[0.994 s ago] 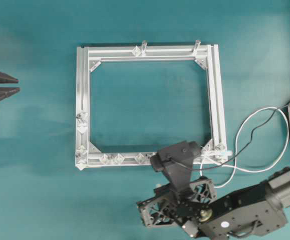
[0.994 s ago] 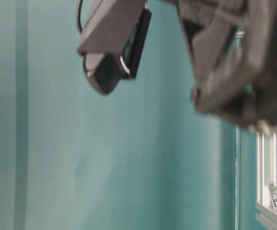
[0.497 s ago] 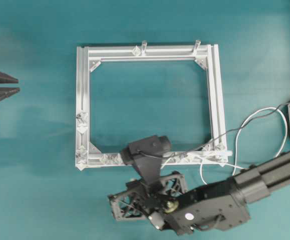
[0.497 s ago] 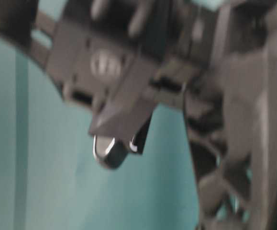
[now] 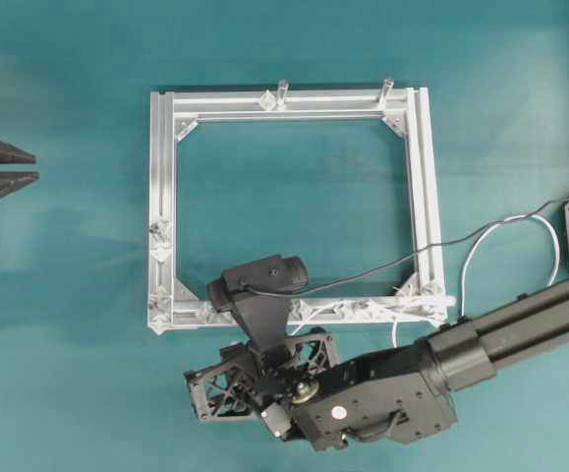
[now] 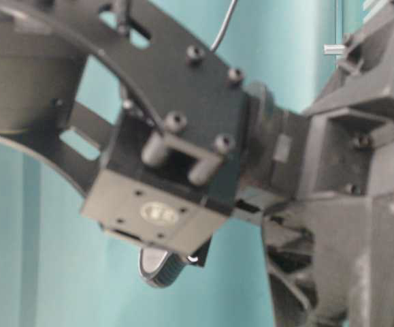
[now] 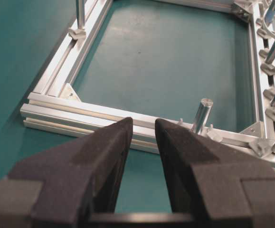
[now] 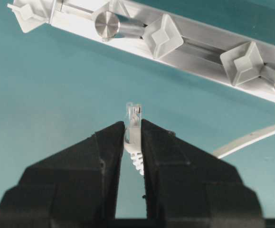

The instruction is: Move the cable alternately left and right between 8 closely spaced pins so it hooks onto each one.

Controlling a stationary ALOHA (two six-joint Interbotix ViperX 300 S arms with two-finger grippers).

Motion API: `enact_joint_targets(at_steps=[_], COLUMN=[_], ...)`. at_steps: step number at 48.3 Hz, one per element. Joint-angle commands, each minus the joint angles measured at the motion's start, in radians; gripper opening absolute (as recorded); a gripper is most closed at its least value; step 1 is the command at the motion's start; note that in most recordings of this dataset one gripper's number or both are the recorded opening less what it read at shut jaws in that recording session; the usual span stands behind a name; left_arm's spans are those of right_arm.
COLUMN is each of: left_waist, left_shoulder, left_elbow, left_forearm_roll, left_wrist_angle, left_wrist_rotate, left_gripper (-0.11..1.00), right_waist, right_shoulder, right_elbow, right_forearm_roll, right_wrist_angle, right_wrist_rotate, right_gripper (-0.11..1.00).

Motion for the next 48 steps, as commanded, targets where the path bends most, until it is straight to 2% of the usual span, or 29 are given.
enact_joint_targets(at_steps=[1, 9, 27, 48], left_waist=[0.005, 0.005, 0.005, 0.005], left_shoulder=[0.008, 0.008, 0.008, 0.008], left_elbow=[-0.025, -0.025, -0.025, -0.025], left_forearm_roll=[0.003, 0.003, 0.003, 0.003], left_wrist_angle=[-0.005, -0.006, -0.005, -0.005], left_wrist_rotate=[-0.002, -0.002, -0.002, -0.002], left_gripper=[0.37, 0.38, 0.38, 0.38], right_waist=[-0.005, -0.023, -0.077, -0.089], right_shoulder=[-0.023, -0.025, -0.025, -0.025], right_elbow=[-0.023, -0.02, -0.018, -0.015], right_forearm_roll=[-0.006, -0.006, -0.006, -0.002], right_wrist_angle=[0.017, 0.058, 0.072, 0.074], right_wrist_rotate=[-0.003, -0.014, -0.104, -0.114], right_gripper=[0.15, 0.15, 0.15, 0.15])
